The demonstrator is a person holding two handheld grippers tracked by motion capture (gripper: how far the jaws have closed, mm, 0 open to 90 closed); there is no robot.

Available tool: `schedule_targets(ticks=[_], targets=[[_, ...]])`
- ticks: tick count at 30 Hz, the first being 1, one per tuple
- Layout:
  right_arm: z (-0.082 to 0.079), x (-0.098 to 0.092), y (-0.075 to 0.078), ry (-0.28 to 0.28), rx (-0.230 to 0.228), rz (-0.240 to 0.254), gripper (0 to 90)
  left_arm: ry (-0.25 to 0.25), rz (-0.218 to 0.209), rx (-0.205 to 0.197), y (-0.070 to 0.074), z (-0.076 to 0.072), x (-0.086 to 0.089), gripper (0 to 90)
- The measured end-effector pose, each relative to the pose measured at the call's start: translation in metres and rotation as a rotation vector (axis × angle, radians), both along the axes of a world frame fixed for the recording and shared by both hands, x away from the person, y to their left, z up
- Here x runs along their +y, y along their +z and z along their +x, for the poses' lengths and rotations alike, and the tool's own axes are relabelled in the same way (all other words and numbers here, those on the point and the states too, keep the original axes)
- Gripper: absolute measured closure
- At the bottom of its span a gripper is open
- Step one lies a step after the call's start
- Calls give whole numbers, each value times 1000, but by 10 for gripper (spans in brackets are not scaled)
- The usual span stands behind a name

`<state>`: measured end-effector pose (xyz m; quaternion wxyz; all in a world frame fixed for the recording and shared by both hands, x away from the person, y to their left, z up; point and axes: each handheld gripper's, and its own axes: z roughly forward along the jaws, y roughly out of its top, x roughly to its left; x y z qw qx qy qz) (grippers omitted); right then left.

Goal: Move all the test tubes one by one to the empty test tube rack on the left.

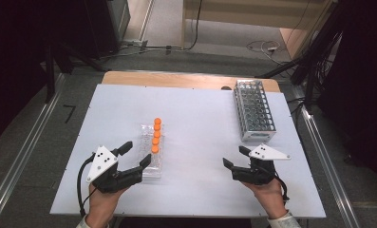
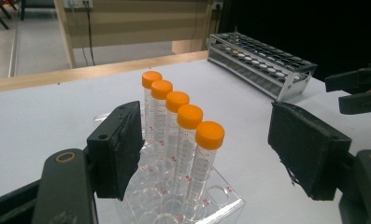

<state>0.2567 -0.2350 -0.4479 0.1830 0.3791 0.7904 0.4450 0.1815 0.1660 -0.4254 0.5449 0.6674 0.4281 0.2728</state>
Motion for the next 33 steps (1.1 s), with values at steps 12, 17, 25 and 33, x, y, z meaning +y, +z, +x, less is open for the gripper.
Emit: schedule_targets(ticks=[12,17,25,33], targets=[[-1,-16,0,-41,-5,2,230,36,-2,13,-6,-5,16,258],[-2,-25,-1,-66,-5,1,230,65,-1,34,-13,-1,25,257],[-3,-42,-3,-111,-4,-4,225,140,8,66,-24,3,42,243],[-8,-70,-5,-187,-6,4,224,213,23,98,-36,6,60,240]])
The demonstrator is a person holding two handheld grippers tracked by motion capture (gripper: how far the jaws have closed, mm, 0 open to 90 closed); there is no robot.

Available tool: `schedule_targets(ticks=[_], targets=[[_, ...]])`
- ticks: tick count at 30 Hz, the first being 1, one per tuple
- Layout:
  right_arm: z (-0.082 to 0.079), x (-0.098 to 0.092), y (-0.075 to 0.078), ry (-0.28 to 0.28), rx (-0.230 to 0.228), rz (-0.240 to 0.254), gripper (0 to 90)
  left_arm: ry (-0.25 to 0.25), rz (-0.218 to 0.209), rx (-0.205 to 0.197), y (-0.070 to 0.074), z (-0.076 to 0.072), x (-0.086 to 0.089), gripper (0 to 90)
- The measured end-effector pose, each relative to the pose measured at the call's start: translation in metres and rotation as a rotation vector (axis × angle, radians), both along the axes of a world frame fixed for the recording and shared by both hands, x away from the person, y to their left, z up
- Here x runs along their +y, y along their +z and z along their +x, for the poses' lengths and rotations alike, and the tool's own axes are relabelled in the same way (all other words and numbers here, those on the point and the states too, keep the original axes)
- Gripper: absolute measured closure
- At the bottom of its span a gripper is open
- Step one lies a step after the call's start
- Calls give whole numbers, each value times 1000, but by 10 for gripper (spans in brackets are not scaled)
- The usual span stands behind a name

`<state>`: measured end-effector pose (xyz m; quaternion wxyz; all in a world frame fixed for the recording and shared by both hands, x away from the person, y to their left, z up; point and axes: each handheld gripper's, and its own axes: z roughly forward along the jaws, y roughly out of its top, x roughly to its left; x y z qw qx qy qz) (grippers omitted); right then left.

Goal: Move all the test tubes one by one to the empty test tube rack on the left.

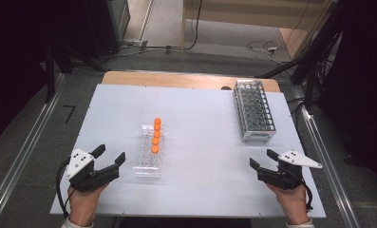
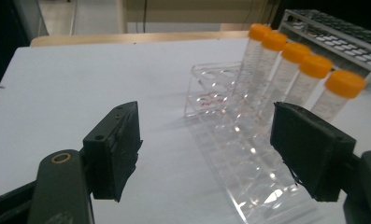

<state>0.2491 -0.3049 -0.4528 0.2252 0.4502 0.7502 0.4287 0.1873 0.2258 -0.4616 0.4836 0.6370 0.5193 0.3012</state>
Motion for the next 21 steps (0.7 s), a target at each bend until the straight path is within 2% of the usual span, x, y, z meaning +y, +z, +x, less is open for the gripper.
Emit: schedule_targets(ticks=[11,16,21], targets=[[-4,-50,-9,-156,4,-13,224,61,14,36,-12,0,13,229],[0,-70,-19,-232,38,-27,224,88,17,61,-18,4,18,209],[4,-82,-28,-267,82,-17,177,117,8,107,-28,11,26,194]])
